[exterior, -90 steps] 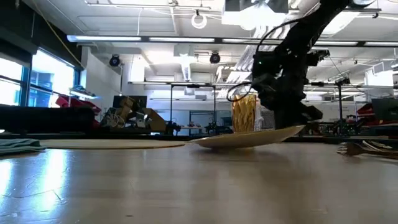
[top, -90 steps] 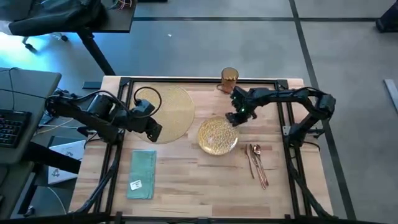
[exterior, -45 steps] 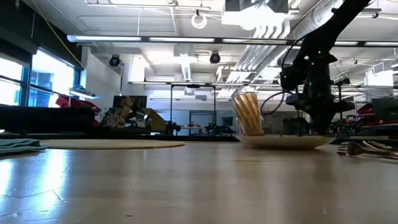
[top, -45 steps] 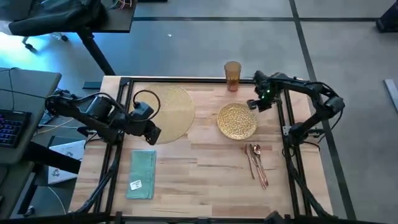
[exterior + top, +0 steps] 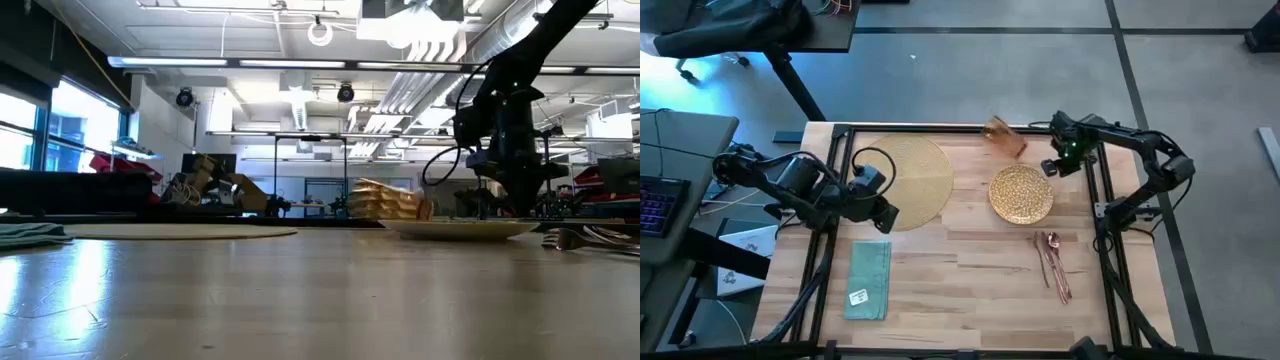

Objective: Set table place
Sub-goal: Adjust the brown glass on the table

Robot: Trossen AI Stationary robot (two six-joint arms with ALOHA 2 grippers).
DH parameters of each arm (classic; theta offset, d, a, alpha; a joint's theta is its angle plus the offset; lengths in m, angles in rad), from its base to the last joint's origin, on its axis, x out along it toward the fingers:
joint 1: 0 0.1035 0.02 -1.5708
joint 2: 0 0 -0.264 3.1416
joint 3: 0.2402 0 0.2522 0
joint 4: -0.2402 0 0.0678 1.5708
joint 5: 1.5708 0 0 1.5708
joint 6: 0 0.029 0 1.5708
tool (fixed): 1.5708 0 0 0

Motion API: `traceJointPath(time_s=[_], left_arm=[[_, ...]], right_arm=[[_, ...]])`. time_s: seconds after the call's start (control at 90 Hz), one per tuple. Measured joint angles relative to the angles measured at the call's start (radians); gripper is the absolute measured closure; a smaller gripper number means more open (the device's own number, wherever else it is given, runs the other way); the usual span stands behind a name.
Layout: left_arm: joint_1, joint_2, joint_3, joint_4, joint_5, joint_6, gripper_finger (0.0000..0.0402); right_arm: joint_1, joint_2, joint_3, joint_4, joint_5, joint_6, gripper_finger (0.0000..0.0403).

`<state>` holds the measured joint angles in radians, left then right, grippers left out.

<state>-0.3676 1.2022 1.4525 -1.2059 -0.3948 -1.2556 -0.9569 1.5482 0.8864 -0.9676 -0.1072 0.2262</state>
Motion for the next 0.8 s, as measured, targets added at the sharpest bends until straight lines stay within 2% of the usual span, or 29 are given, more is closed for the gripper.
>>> traceJointPath(time_s=[0.256,0.422,0.5,0.589,0.689,0.8], left_arm=[[0.000,0.000,0.000,0.000,-0.011,0.000,0.0392],[0.009,0.009,0.000,0.000,-0.041,-0.016,0.0392],[0.047,0.030,0.000,0.001,-0.087,0.050,0.0386],[0.142,0.071,0.000,0.006,-0.107,0.189,0.0371],[0.304,0.135,0.000,0.115,-0.015,0.418,0.0342],[0.484,0.242,0.000,0.322,0.198,0.653,0.0298]], right_arm=[[0.042,-0.050,0.006,0.039,0.028,-0.052,0.0403],[0.090,-0.110,0.077,0.050,0.029,-0.113,0.0403],[0.118,-0.133,0.131,0.042,0.029,-0.130,0.0403],[0.160,-0.163,0.198,0.015,0.026,-0.111,0.0402],[0.222,-0.218,0.266,-0.016,0.023,-0.063,0.0402],[0.313,-0.307,0.309,-0.052,0.020,0.030,0.0402]])
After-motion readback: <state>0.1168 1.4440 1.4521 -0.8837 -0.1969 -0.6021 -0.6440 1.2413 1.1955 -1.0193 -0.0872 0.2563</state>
